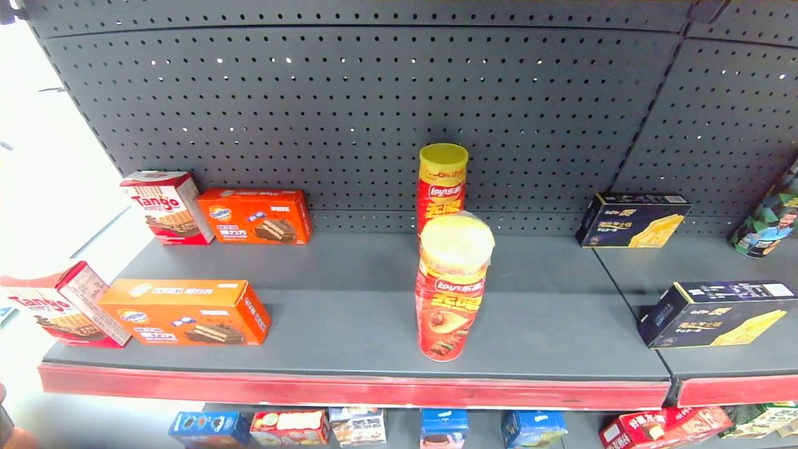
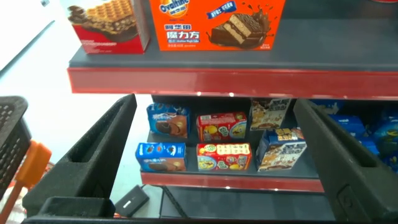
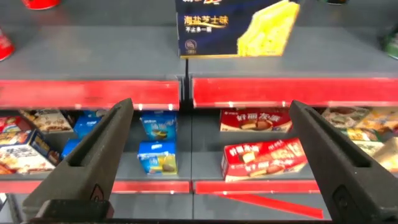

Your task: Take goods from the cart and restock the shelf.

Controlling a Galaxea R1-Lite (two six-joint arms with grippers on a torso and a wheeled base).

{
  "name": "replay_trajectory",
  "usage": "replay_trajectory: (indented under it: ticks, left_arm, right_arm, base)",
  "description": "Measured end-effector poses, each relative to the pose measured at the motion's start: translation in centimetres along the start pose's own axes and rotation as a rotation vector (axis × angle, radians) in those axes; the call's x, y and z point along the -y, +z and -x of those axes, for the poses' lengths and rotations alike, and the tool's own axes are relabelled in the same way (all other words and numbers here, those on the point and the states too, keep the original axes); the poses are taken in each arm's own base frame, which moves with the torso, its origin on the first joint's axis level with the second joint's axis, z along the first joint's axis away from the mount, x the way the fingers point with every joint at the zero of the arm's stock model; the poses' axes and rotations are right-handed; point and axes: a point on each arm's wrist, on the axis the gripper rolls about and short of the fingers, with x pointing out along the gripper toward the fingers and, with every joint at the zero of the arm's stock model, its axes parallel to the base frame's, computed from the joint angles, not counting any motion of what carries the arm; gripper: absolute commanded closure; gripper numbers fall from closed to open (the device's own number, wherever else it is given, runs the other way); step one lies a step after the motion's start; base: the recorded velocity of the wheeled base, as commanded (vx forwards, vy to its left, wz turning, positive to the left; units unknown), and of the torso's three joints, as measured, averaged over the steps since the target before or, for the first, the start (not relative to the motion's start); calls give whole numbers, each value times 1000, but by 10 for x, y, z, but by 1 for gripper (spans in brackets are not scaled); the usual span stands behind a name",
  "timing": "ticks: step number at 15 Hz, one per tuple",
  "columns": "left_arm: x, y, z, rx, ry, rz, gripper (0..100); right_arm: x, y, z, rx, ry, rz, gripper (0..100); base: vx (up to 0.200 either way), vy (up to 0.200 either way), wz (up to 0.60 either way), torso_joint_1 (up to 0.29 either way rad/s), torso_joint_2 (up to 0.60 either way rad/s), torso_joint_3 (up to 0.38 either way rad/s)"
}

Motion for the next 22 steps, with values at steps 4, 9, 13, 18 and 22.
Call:
replay_trajectory:
  ticks: [4, 9, 13, 18, 22]
  left_arm:
    - [0, 0, 0, -1, 2, 2, 0]
    - [0, 0, 0, -2, 7, 3, 0]
    - [0, 0, 0, -1, 5, 4, 0]
    - [-1, 0, 0, 0, 23, 11, 0]
    - [-1, 0, 0, 0, 23, 11, 0]
  right_arm:
    - [0, 0, 0, -1, 0, -1, 0]
    - [0, 0, 0, -1, 0, 0, 0]
    - [0, 0, 0, -2, -1, 1, 0]
    - [0, 0, 0, -2, -1, 1, 0]
    - [0, 0, 0, -2, -1, 1, 0]
  base:
    - [0, 0, 0, 0, 0, 0]
    - [0, 0, 0, 0, 0, 0]
    - [0, 0, 0, 0, 0, 0]
    - [0, -80, 0, 1, 4, 2]
    - [0, 0, 0, 0, 0, 0]
